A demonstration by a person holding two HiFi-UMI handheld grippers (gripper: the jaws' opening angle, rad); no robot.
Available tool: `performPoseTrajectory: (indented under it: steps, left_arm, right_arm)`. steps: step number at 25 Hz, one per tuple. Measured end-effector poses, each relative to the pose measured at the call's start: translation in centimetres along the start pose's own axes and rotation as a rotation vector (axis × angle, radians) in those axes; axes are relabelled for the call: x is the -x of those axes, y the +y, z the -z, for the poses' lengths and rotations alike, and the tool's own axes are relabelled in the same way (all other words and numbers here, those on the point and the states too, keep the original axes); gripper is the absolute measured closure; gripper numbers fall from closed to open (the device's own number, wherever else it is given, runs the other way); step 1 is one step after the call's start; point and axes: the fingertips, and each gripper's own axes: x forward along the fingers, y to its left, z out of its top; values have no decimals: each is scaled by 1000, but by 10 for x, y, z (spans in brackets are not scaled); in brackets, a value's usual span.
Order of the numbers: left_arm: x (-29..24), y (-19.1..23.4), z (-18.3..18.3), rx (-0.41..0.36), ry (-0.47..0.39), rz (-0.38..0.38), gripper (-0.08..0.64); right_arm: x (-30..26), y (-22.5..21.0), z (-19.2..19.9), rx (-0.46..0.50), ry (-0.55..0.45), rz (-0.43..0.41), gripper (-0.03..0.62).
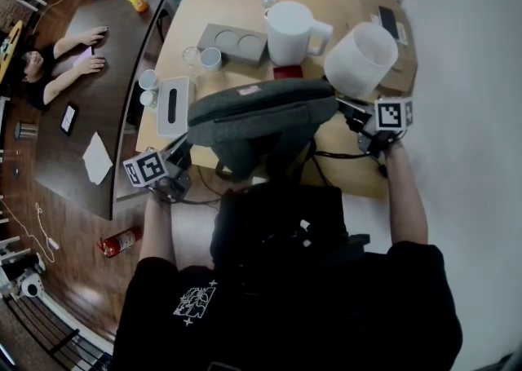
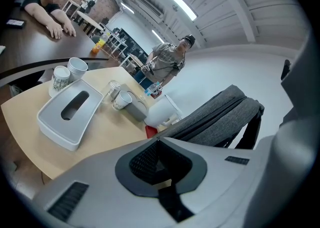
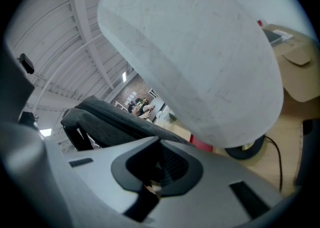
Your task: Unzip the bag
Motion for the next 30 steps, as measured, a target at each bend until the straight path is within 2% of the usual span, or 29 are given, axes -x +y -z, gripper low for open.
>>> performPoseTrajectory:
  steps: [14,18,21,27,30]
  left_arm:
    - [-6,19,12,30,4,-18,557]
    - [-5,17,10,30,4,-19,557]
    - [-7,18,11,35,1,-9,557]
    - [-7,21,12,49,-3,-11,557]
    - [-6,18,11,31,-1,-3,557]
  right_arm:
    - [-6,-7,5,9,9,16,577]
    - [-9,-12,9,-20,6,14,577]
    - [-8,-15,8,24,17,42,577]
    - [-13,-18,10,31,20,41,577]
    - [-15,-19,14,-5,13,22,577]
